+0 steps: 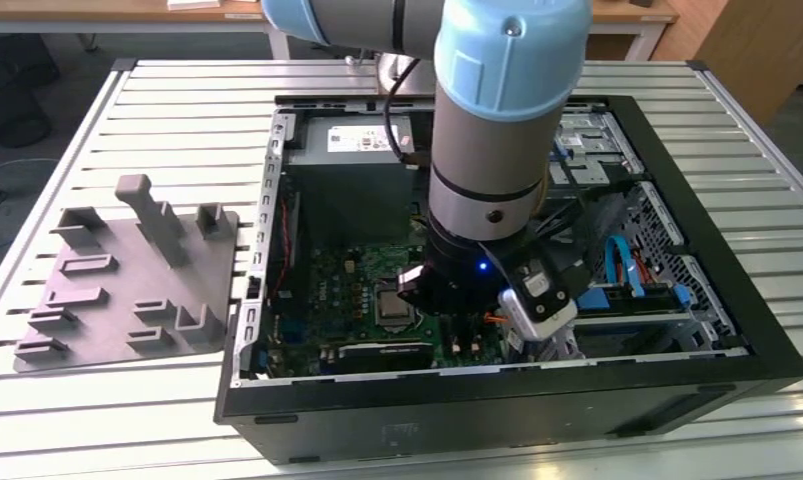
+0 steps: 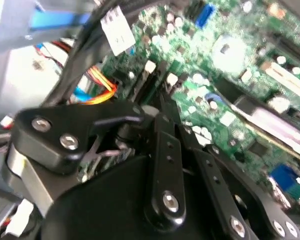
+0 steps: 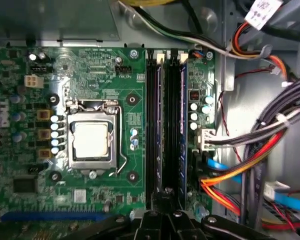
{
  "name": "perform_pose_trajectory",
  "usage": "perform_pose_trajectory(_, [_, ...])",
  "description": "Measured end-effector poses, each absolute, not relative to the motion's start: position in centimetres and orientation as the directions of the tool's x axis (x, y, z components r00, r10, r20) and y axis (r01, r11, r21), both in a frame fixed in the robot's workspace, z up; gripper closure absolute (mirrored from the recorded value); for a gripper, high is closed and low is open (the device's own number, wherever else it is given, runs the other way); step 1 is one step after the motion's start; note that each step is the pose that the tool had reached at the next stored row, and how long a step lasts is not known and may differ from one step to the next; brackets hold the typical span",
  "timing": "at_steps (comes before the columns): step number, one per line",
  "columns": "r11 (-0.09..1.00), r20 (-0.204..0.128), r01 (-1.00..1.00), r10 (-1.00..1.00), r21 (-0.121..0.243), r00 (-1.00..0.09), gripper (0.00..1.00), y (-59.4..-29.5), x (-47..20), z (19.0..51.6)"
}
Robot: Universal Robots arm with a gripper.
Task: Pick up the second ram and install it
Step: 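Press down the second ram until it locks into place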
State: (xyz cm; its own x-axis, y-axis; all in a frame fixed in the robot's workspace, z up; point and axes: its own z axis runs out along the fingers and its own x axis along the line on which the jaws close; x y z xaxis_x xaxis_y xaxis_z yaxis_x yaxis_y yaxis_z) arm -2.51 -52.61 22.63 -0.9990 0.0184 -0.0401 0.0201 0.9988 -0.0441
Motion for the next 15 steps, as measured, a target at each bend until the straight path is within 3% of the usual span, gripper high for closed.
perform_pose_trajectory(15, [0.999,-0.040,0.019,0.018,-0.048,-0.999,0.90,-47.7,-2.5,22.7])
